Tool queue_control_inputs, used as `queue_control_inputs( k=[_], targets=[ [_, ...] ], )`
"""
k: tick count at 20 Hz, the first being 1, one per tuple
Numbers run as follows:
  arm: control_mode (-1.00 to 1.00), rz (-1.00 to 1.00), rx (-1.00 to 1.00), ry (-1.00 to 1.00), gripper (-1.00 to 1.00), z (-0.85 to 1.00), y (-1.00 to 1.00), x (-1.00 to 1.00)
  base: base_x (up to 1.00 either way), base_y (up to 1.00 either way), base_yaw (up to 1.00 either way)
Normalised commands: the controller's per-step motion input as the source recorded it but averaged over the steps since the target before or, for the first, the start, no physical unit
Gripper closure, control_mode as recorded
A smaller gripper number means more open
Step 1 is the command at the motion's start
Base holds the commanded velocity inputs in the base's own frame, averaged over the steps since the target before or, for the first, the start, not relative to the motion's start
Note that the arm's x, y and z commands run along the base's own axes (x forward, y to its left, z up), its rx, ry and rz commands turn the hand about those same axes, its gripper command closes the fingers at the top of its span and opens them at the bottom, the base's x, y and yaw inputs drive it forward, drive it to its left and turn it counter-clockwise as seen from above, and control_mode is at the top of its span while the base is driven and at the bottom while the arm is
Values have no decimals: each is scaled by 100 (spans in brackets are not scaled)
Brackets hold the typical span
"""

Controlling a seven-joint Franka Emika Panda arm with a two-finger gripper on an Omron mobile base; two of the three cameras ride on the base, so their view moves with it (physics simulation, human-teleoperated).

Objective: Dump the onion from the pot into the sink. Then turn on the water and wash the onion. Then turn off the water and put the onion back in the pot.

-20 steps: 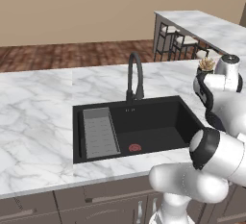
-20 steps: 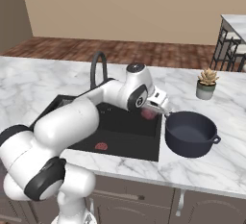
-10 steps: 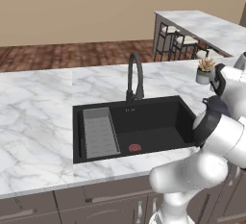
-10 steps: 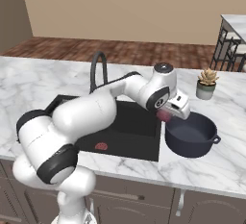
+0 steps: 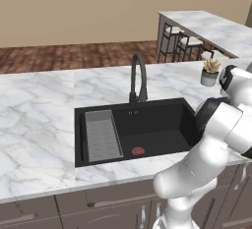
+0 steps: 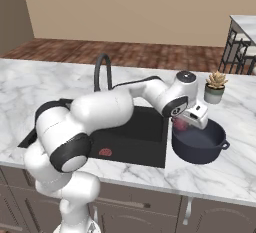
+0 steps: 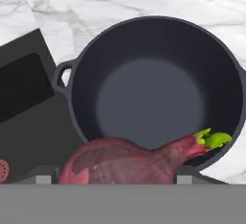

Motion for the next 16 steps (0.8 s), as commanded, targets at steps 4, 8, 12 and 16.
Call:
queue_control_inputs(
  k=[4,8,12,16],
  targets=[
    [-100,0,1,2,100,-36,-21,16,0,0,0],
    [-100,0,0,5,100,-40,-20,26,0,0,0],
    [-100,0,1,6,100,-35,-23,33,0,0,0],
    [-100,0,2,5,100,-27,-33,26,0,0,0]
  ],
)
